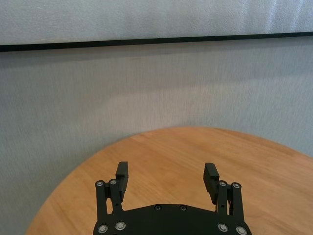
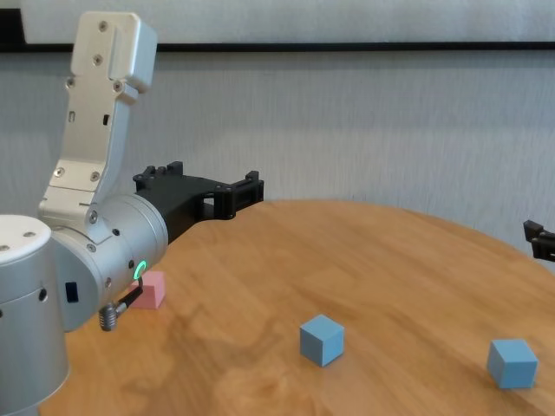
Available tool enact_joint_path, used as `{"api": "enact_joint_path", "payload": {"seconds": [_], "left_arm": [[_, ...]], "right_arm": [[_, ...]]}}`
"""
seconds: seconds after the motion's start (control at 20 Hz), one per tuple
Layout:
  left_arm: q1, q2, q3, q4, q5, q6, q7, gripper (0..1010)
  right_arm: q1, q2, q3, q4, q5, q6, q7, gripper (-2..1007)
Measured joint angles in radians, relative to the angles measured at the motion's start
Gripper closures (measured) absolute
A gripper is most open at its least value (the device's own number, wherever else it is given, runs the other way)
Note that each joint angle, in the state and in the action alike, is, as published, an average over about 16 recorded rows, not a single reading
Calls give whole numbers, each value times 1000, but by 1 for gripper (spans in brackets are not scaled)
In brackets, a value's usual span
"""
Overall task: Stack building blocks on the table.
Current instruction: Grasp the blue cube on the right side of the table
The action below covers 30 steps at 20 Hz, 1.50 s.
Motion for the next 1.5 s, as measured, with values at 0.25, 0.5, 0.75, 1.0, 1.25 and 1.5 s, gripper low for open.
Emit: {"api": "enact_joint_path", "payload": {"seconds": [0.25, 0.5, 0.75, 1.0, 1.25, 1.5], "left_arm": [[0, 0, 0, 1, 0, -1, 1, 10], [0, 0, 1, 1, 0, -2, 1, 10], [-1, 0, 1, 1, 0, -2, 2, 10], [-1, 0, 1, 2, 0, -2, 2, 10], [-1, 0, 1, 2, 0, -3, 1, 10], [-1, 0, 1, 2, 0, -3, 1, 10]], "right_arm": [[-42, 34, 29, -58, 67, 43, 69, 0], [-97, 76, 75, -126, 176, 120, 156, 0], [-150, 110, 127, -180, 286, 214, 215, 0], [-181, 113, 160, -212, 350, 305, 220, 0], [-202, 88, 175, -244, 372, 388, 173, 0], [-213, 48, 173, -277, 364, 458, 106, 0]]}}
